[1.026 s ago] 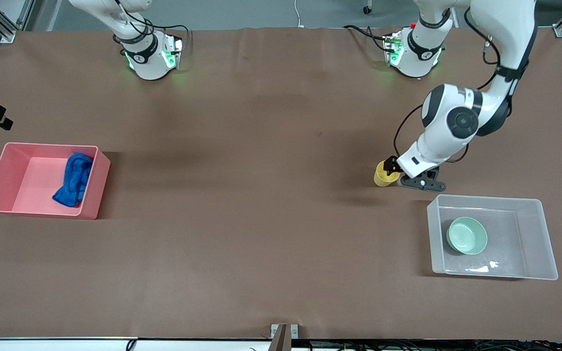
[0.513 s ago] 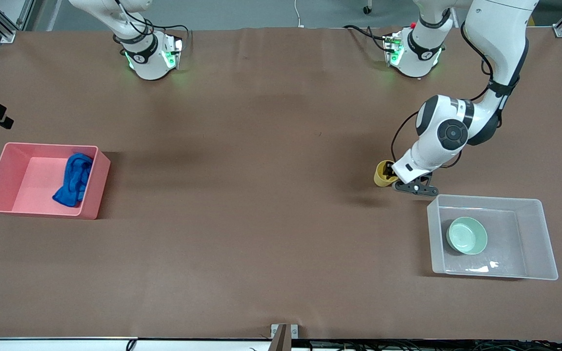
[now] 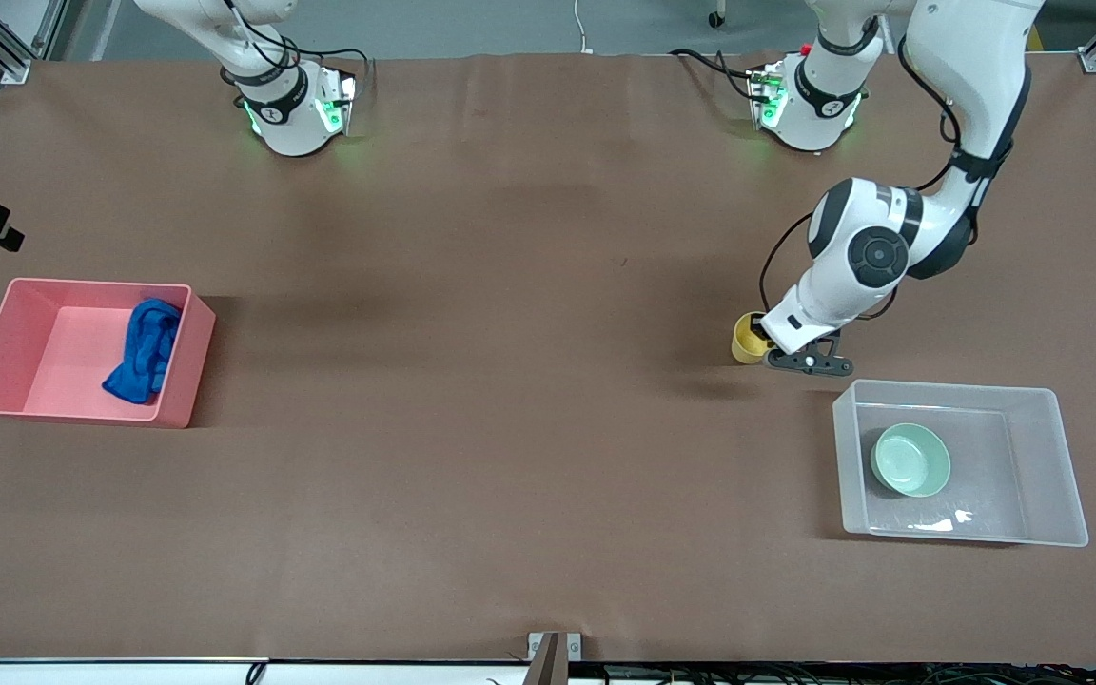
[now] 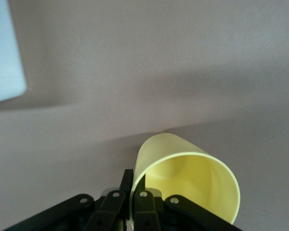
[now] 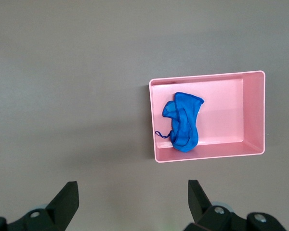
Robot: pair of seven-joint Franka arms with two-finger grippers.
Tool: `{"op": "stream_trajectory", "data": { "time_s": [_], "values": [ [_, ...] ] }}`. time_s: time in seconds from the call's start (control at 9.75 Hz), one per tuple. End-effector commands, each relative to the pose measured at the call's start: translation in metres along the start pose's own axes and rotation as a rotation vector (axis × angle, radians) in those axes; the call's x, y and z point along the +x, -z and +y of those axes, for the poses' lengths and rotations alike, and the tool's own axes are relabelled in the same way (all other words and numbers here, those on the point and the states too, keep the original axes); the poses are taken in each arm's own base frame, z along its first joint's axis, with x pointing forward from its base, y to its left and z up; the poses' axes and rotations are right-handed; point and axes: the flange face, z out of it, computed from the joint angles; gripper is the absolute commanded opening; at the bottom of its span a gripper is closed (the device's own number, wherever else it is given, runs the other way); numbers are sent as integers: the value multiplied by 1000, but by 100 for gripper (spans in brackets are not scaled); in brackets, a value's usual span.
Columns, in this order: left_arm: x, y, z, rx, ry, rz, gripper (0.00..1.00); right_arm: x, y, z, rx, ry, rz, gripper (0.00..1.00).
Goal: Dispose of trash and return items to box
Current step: 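Carry the yellow cup with the left gripper into the green bowl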
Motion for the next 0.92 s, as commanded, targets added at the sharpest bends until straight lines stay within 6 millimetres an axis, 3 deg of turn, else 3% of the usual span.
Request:
{"op": "stream_trajectory", "data": {
  "time_s": [0.0, 0.21, 0.41, 0.62, 0.72, 0.82],
  "values": [
    [21, 59, -38, 36, 55, 24, 0, -1, 2, 3, -1, -15, 7, 100],
    [75, 92, -91, 36, 63, 69, 0, -1, 3, 5, -1, -18, 5, 100],
    [120, 96, -146, 64, 57, 98, 0, -1, 2, 7, -1, -20, 1, 100],
    [145, 77, -190, 82, 13, 95, 0, -2, 1, 5, 1, -9, -8, 100],
    [143, 61, -221, 73, 21, 77, 0, -2, 2, 4, 1, -15, -4, 100],
    [149, 41, -237, 47, -12, 66, 0, -1, 3, 4, -2, -17, 5, 100]
  ]
}}
